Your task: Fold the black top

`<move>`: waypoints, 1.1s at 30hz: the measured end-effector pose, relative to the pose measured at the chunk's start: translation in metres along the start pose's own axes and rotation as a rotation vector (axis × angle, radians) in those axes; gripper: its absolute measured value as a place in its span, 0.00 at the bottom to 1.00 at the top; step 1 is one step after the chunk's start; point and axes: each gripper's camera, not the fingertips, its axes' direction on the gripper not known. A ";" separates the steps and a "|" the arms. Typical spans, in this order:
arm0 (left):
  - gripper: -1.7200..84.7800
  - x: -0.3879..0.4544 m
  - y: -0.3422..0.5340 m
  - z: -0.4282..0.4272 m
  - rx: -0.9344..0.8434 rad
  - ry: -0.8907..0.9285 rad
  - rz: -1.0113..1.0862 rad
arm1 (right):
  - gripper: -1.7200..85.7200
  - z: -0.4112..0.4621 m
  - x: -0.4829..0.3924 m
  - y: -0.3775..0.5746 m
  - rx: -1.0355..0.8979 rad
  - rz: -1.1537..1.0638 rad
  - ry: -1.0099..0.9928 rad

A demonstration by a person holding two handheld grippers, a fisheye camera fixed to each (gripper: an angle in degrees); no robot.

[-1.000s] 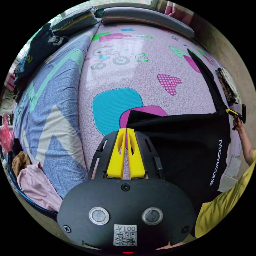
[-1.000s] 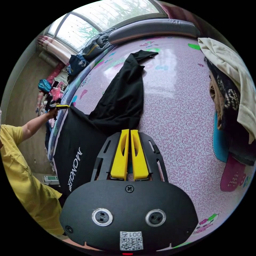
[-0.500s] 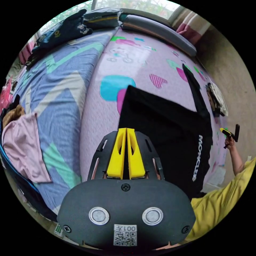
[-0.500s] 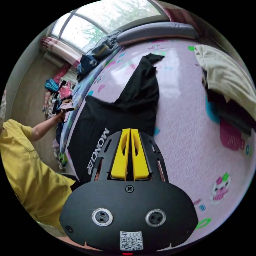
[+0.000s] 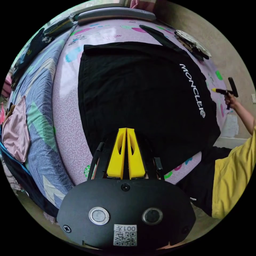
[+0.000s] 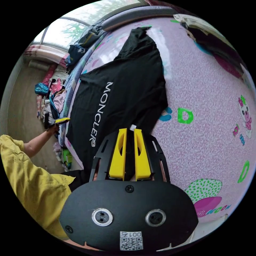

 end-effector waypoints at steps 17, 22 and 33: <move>0.00 0.035 0.075 0.056 0.030 -0.016 -0.135 | 0.02 0.085 0.017 -0.058 0.007 0.041 0.204; 0.00 0.052 0.087 0.068 0.028 -0.047 -0.170 | 0.02 0.093 0.028 -0.064 0.002 0.005 0.256; 0.00 0.071 0.115 0.086 -0.015 -0.110 -0.213 | 0.02 0.081 0.060 -0.030 0.061 -0.100 0.015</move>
